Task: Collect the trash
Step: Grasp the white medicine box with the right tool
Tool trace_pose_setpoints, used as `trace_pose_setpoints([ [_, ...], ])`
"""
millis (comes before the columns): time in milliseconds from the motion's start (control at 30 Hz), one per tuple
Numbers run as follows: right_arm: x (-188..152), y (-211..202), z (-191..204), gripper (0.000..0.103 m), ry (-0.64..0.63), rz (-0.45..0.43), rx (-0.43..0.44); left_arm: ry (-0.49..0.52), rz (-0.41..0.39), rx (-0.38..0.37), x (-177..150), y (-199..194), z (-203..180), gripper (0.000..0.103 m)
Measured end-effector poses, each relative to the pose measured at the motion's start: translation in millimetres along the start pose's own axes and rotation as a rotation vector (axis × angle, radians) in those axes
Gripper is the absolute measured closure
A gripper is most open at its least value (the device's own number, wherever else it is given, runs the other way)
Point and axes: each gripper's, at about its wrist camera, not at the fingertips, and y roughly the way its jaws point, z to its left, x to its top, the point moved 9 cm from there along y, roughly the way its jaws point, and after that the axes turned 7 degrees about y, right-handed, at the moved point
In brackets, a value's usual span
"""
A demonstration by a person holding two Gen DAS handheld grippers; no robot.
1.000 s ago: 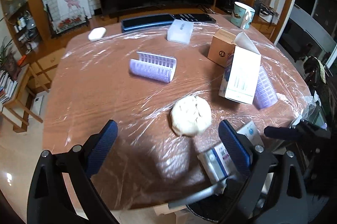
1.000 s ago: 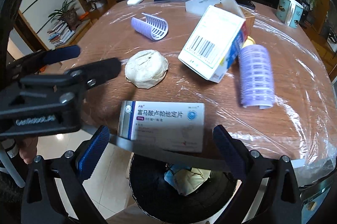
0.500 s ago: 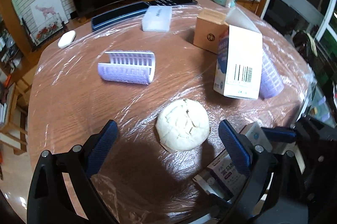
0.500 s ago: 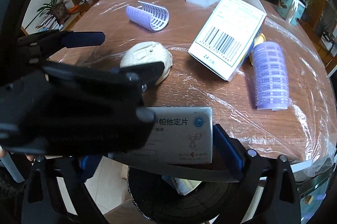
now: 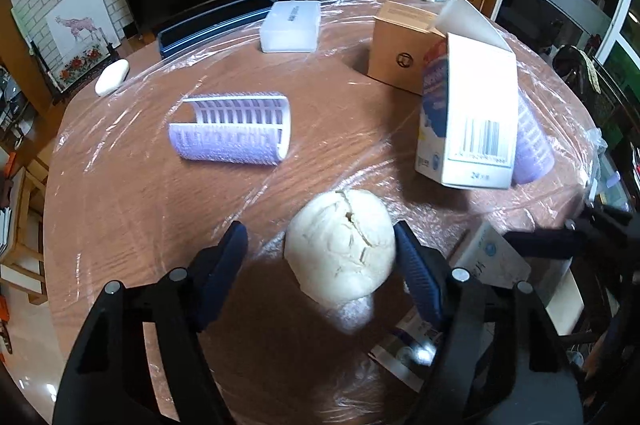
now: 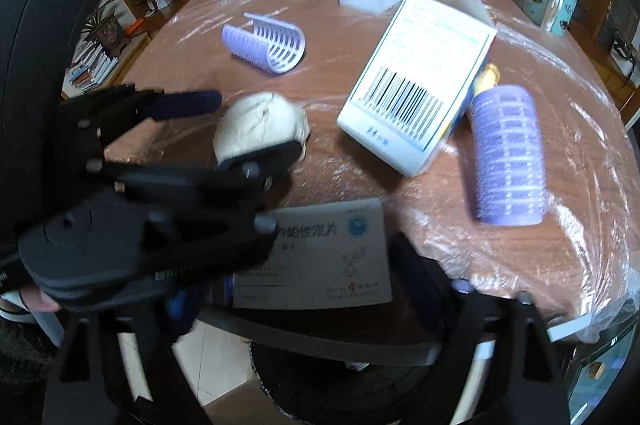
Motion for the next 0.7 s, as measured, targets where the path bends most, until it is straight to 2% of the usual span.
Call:
trace_pose_setpoints([
  [233, -8, 6, 16, 0.005, -0.086, 0.016, -0.040, 0.015, -0.009, -0.005, 4, -2, 1, 0.027],
  [433, -8, 10, 21, 0.005, -0.097, 0.044, -0.038, 0.004, -0.011, -0.015, 3, -1, 4, 0.026],
  [700, -2, 18, 21, 0.004, -0.133, 0.037, -0.115, -0.033, -0.005, -0.003, 0, 2, 15, 0.026],
])
